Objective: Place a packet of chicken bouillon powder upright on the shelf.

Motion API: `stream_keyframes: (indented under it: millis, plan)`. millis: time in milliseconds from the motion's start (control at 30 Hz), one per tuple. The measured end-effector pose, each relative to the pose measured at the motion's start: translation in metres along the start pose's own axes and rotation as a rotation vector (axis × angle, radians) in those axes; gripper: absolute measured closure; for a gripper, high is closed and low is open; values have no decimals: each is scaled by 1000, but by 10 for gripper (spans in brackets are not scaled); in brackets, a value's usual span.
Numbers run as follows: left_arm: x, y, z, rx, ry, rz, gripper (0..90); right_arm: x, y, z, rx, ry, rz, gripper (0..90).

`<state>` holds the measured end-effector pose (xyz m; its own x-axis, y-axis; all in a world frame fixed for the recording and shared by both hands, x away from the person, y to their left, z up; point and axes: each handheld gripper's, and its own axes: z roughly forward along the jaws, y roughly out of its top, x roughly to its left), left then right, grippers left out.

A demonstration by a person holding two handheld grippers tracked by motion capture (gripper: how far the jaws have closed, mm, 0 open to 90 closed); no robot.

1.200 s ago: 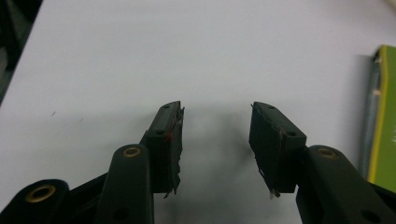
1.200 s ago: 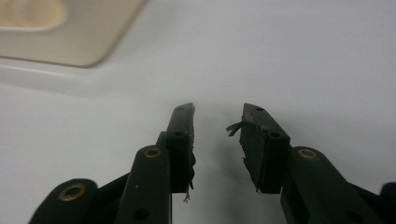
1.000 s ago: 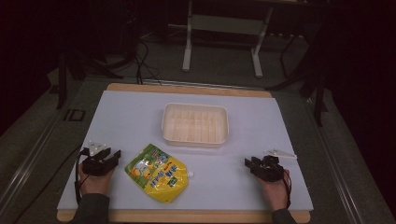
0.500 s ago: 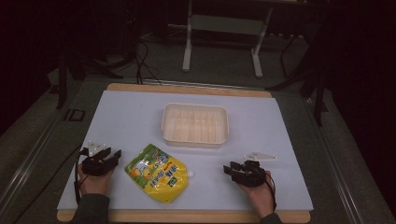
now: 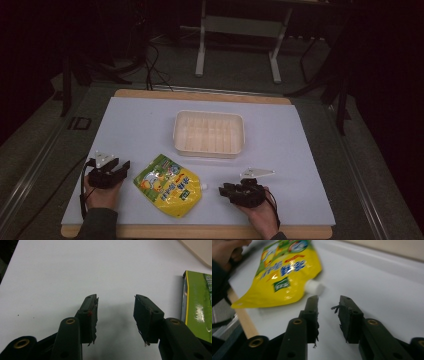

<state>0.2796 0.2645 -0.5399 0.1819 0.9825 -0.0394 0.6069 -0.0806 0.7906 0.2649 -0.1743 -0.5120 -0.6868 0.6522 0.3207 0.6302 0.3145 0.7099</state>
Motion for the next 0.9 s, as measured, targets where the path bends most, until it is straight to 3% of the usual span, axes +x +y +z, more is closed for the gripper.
stream_keyframes:
  millis: [267,400,667,900]
  plan:
    - [-1,0,0,-3,4,3,529,19,-2,14,45,56,-41,714]
    - [-1,0,0,-4,6,5,528,33,-4,25,75,107,-63,690]
    - [-1,0,0,-4,8,2,524,46,-7,37,115,172,-56,588]
    - [-1,0,-1,-6,11,2,521,48,-8,44,138,225,-9,536]
